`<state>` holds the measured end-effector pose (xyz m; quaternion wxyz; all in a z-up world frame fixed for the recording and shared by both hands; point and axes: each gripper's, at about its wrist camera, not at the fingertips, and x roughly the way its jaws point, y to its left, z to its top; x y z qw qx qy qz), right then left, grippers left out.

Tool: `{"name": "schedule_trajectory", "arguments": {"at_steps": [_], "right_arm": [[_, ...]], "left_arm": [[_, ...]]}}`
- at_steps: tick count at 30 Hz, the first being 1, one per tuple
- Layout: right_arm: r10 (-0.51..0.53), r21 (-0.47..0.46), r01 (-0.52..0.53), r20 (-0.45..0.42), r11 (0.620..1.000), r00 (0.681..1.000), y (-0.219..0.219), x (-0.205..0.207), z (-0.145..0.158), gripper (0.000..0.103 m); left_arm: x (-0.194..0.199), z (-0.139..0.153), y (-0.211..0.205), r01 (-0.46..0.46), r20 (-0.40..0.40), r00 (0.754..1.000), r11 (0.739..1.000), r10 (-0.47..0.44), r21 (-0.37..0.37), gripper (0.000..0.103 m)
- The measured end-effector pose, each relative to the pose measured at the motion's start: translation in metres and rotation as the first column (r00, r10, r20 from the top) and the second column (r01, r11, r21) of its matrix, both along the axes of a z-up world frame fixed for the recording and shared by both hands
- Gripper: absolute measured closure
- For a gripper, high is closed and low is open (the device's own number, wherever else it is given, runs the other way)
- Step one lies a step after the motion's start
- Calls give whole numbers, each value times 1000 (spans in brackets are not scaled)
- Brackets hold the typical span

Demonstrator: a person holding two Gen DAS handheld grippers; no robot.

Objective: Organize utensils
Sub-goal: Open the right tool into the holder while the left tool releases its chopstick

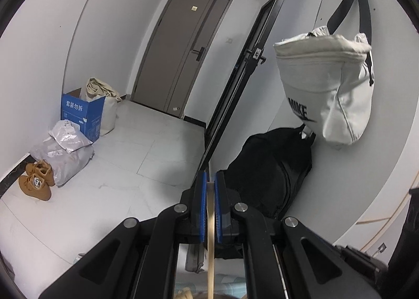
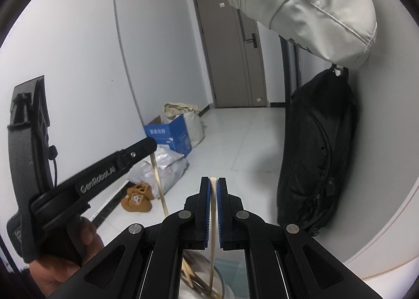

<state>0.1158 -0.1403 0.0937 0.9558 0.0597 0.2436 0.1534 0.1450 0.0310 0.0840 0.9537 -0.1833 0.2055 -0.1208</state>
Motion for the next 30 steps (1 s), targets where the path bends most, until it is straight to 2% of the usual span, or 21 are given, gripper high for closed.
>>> {"name": "schedule_trajectory", "arguments": {"at_steps": [5, 7, 10, 15, 21, 25, 27, 29, 30], "right_arm": [[-17, 13, 17, 11, 1000, 1000, -5, -3, 6, 99], [-22, 12, 21, 21, 1000, 1000, -5, -5, 8, 99], [-21, 3, 21, 28, 1000, 999, -4, -3, 9, 99], [21, -9, -20, 39, 1000, 999, 3, -2, 2, 99], [71, -8, -71, -17, 997, 997, 10, 0, -15, 98], [89, 33, -87, -86, 996, 992, 10, 3, -27, 95], [97, 73, -88, -124, 993, 987, 8, 5, -33, 93], [92, 112, -75, -153, 991, 984, 3, 4, -37, 85], [90, 132, -69, -160, 989, 983, -1, 4, -38, 82]], "left_arm": [[0, 9, -4, 8, 25, 1000, 1000, -7, -15, 101], [-1, 8, -7, 0, 36, 999, 1000, 0, 4, 101], [-4, -5, -10, 4, 30, 1000, 1000, -5, 24, 101], [-4, -27, -8, 16, -23, 1000, 999, -15, 32, 101], [-11, -27, -6, 76, -31, 997, 996, -75, 49, 101], [-13, -26, 0, 115, -84, 990, 992, -111, 50, 101], [-12, -26, 5, 126, -123, 985, 991, -121, 34, 97], [-15, -25, 11, 114, -157, 982, 993, -108, 30, 78], [-16, -25, 12, 118, -162, 980, 993, -113, 23, 73]]}}
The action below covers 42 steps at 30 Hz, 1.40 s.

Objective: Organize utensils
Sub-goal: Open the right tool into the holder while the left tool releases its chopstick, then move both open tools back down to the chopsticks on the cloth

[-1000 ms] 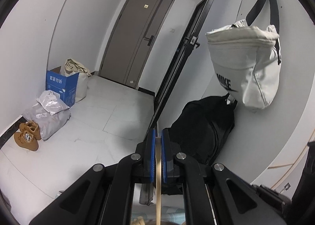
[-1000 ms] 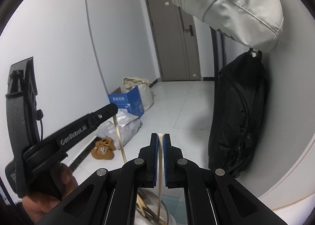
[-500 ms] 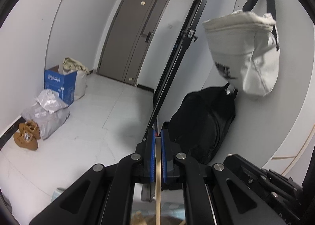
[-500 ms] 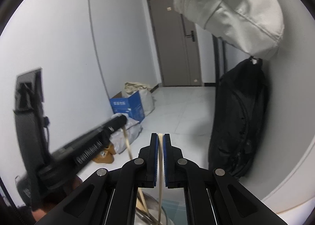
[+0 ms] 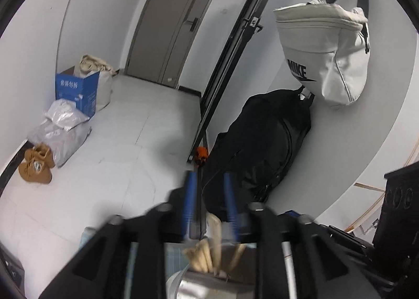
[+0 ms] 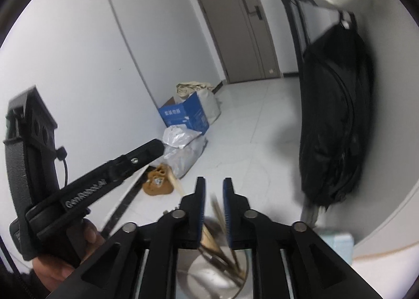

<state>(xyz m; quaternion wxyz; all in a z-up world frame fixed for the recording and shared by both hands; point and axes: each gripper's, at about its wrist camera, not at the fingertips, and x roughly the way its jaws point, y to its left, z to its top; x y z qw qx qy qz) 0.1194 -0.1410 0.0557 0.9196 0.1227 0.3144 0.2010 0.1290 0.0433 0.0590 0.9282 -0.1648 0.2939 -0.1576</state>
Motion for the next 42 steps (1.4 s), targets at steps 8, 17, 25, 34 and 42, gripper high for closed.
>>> {"name": "schedule_trajectory", "arguments": {"at_steps": [8, 17, 25, 34, 42], "right_arm": [[-36, 72, 35, 7, 997, 999, -15, -29, 6, 63], [-71, 77, 69, 34, 995, 997, -26, -79, 15, 46], [-83, 67, 79, 57, 995, 995, -25, -118, 16, 36], [-96, 39, 93, 88, 995, 992, -22, -152, -3, 27], [-87, 15, 86, 69, 996, 994, -20, -169, -29, 24]], "left_arm": [[-26, 13, 4, -25, -20, 999, 998, 26, 50, 46], [-70, 26, -2, -61, 23, 998, 988, 58, 143, 39], [-103, 27, -6, -88, 53, 995, 977, 80, 195, 28], [-133, 16, -12, -96, 80, 994, 966, 78, 242, 19], [-152, -5, -15, -106, 73, 993, 953, 89, 283, 19]]}}
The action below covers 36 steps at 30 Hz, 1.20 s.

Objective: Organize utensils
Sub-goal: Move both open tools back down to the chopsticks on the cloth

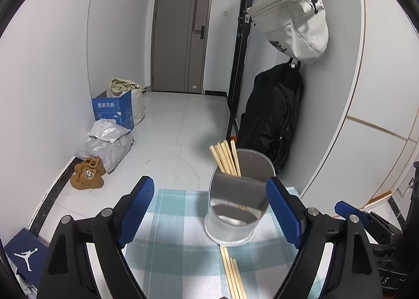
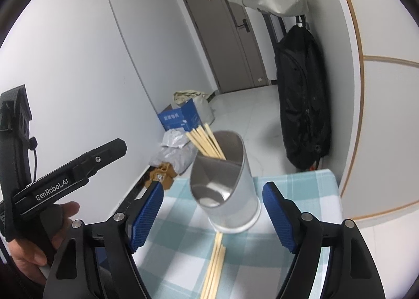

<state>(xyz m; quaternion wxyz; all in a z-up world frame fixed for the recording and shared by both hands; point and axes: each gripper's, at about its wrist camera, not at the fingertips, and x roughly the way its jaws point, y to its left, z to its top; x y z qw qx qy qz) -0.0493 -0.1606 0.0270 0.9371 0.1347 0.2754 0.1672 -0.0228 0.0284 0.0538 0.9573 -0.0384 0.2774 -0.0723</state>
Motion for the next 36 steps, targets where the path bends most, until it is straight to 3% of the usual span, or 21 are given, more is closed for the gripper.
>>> {"name": "schedule_trajectory", "arguments": {"at_steps": [14, 21, 24, 32, 36], "right_arm": [[-2, -66, -4, -80, 998, 997, 10, -8, -47, 20], [17, -69, -32, -218, 997, 976, 17, 4, -78, 22], [20, -83, -44, -267, 996, 964, 20, 8, -92, 28], [55, -131, -115, -394, 985, 917, 40, 29, -123, 61], [75, -164, -158, -423, 974, 903, 53, 36, -135, 70]], "left_arm": [[-2, -54, 2, -21, -104, 994, 999, 25, 41, 18], [9, -83, 11, -32, -211, 977, 999, 34, 12, 18], [16, -90, 15, -42, -242, 969, 999, 45, 17, 18], [38, -103, 34, -93, -368, 927, 995, 72, -38, 18], [44, -106, 49, -130, -394, 914, 990, 99, -53, 18]]}}
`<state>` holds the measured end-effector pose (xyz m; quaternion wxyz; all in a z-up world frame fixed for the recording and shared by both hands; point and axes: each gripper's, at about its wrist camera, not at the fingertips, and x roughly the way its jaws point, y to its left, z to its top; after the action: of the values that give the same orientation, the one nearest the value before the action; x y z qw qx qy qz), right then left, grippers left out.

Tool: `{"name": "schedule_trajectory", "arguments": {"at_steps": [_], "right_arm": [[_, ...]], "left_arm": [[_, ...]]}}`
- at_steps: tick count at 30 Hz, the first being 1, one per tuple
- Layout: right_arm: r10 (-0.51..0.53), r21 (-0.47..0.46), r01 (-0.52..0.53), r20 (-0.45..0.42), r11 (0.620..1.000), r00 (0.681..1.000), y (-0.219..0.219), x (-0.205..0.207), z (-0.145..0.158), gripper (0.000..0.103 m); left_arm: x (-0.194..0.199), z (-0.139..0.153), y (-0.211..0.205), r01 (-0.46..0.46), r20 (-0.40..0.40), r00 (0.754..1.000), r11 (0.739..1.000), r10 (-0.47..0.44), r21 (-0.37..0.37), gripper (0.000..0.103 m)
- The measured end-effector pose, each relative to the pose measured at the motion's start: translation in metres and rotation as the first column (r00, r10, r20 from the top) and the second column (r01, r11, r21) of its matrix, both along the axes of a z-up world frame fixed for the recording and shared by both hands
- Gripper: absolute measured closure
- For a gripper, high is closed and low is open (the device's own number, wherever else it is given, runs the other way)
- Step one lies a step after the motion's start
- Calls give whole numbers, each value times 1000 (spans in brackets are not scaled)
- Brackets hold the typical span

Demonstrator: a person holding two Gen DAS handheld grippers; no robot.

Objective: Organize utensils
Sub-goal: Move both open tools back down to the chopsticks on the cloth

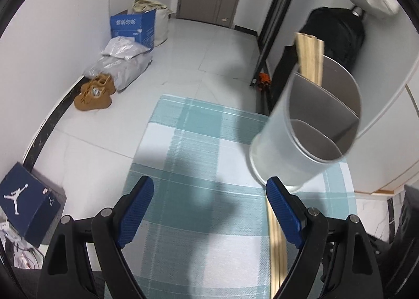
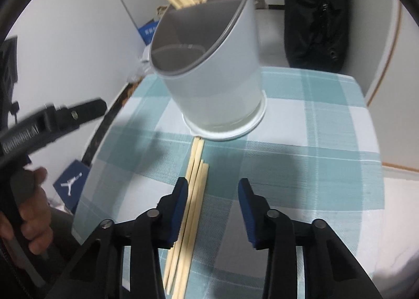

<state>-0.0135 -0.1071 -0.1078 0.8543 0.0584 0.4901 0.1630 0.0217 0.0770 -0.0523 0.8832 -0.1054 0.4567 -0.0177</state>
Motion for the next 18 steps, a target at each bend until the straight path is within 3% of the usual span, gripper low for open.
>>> {"name": "schedule_trajectory", "arguments": {"at_steps": [8, 18], "right_arm": [[32, -43, -34, -49, 999, 998, 16, 12, -21, 79], [46, -97, -51, -55, 994, 997, 29, 23, -35, 88]], "left_arm": [[6, -9, 18, -60, -78, 995, 996, 55, -66, 18], [8, -10, 17, -58, -109, 993, 996, 50, -68, 18]]}}
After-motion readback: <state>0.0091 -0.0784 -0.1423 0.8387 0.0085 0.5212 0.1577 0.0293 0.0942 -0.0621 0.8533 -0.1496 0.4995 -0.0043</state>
